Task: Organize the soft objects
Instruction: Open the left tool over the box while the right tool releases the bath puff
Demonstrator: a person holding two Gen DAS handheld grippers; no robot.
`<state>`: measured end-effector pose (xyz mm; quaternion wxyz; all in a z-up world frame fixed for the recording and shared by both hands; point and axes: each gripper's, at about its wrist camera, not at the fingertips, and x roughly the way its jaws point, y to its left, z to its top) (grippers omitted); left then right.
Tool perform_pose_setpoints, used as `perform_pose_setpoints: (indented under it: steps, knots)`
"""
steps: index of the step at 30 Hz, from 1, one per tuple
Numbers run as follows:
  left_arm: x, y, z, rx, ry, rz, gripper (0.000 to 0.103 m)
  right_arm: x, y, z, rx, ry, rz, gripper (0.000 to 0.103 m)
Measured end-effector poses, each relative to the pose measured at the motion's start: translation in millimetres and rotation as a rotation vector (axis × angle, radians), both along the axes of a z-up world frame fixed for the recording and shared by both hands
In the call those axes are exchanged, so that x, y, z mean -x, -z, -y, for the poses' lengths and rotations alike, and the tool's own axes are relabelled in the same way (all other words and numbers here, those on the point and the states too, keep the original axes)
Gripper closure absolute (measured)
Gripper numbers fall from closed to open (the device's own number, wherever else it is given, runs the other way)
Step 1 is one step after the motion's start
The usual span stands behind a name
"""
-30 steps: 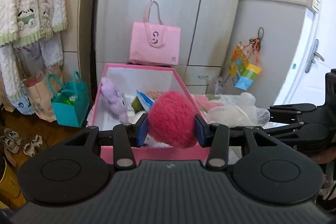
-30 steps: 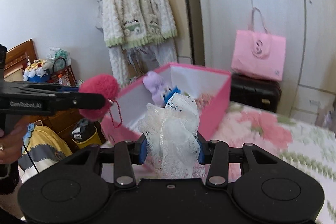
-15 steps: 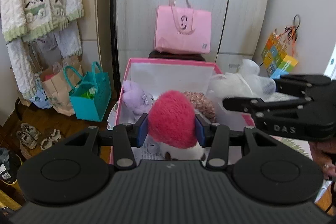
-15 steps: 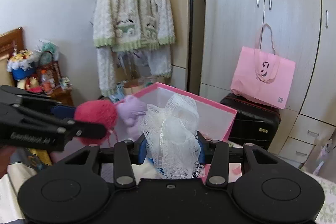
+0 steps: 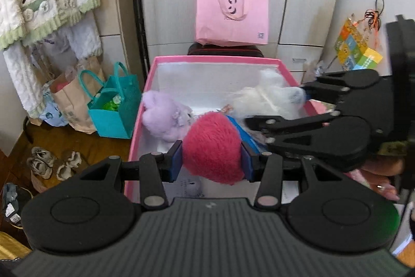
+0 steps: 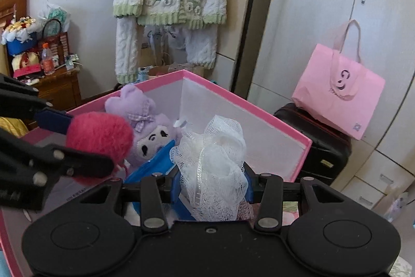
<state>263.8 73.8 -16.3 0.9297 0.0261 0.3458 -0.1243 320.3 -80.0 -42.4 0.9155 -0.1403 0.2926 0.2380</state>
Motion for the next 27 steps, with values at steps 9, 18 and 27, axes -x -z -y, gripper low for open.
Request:
perform_pose_setpoints:
  steps: [9, 18, 27]
  knots:
    - [-5, 0, 2, -0.035, -0.073, 0.007, 0.052, -2, -1, 7, -0.018, 0.01, 0.033, 0.03]
    - [47, -16, -26, 0.137, -0.119, 0.067, 0.038, 74, -21, 55, -0.204, 0.039, 0.131, 0.023]
    - [95, -22, -14, 0.147, -0.061, 0.107, 0.035, 140, -27, 75, -0.265, 0.12, 0.161, 0.021]
